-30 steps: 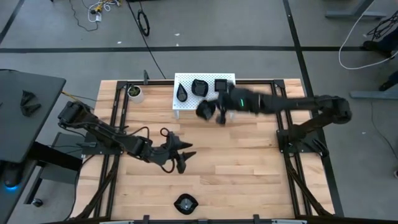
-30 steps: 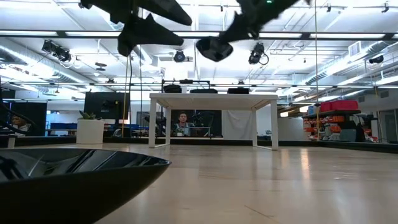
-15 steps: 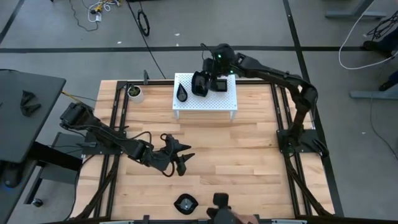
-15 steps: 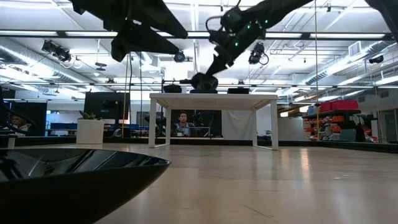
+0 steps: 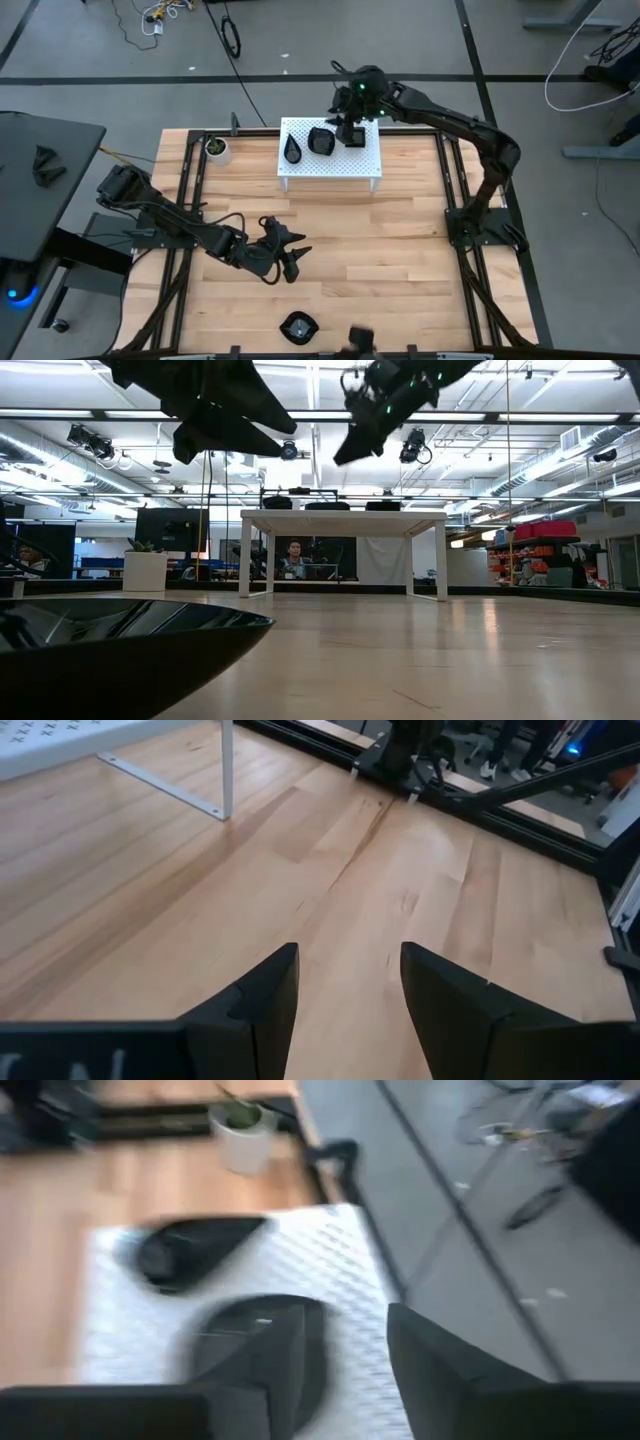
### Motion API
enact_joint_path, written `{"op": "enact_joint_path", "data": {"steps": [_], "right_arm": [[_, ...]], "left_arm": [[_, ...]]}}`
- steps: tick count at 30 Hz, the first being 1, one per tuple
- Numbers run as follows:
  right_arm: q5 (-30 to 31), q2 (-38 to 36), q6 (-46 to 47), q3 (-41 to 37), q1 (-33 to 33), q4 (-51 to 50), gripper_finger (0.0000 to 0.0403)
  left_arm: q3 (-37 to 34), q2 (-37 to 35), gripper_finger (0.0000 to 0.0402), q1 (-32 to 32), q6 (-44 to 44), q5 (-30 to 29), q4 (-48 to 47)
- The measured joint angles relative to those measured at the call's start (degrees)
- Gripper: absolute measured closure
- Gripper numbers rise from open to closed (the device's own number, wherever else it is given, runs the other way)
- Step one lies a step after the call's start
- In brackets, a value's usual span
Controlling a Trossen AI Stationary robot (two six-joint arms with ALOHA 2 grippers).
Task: Pick & Place Mini shaped plates
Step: Stack the black leaf-shaped plate on top of the other black leaf-shaped plate on the shelf
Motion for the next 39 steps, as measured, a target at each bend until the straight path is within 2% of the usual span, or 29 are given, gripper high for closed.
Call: {"op": "enact_joint_path", "data": {"steps": [4,7,11,14,17,21,24,27,30,34,39], "right_arm": [[-3.8,-5.2,2.6,-4.2,7.4,-2.4,0.0245],[-2.6,-10.0,3.0,-10.9,16.5,-2.4,0.0254],[0.4,-17.1,7.8,-21.9,30.9,2.6,0.0274],[1.4,-20.6,13.3,-32.4,41.7,14.2,0.0288],[1.9,-21.6,19.5,-42.7,50.8,31.6,0.03],[10.1,-19.9,27.1,-54.1,59.5,54.2,0.0314],[19.5,-18.3,30.7,-59.5,63.0,65.3,0.0322],[25.7,-17.6,32.2,-62.3,64.3,70.1,0.0329],[27.4,-17.6,32.4,-62.8,64.1,70.7,0.0333],[27.5,-17.6,30.7,-62.6,63.5,71.7,0.0335],[27.5,-17.6,29.5,-62.6,63.0,71.9,0.0335]], "left_arm": [[0.0,0.0,0.022,-0.6,-0.2,0.1,-0.7],[0.0,0.0,0.022,-2.2,-1.5,2.1,-3.4],[0.0,0.0,0.022,-5.9,-3.8,8.4,-6.7],[0.0,0.2,0.022,-9.6,-6.1,11.7,-7.7],[0.0,1.8,0.022,-13.9,-9.1,11.2,-7.4],[0.0,7.0,0.022,-17.8,-16.6,10.7,-5.8],[0.1,12.1,0.022,-19.3,-20.6,11.4,0.8],[0.1,17.4,0.022,-20.0,-21.4,12.6,9.9],[0.1,21.3,0.022,-20.0,-21.7,14.3,16.0],[0.1,24.2,0.022,-19.4,-25.6,14.1,15.9],[0.1,24.4,0.0225,-18.7,-25.0,14.2,16.3]]}}
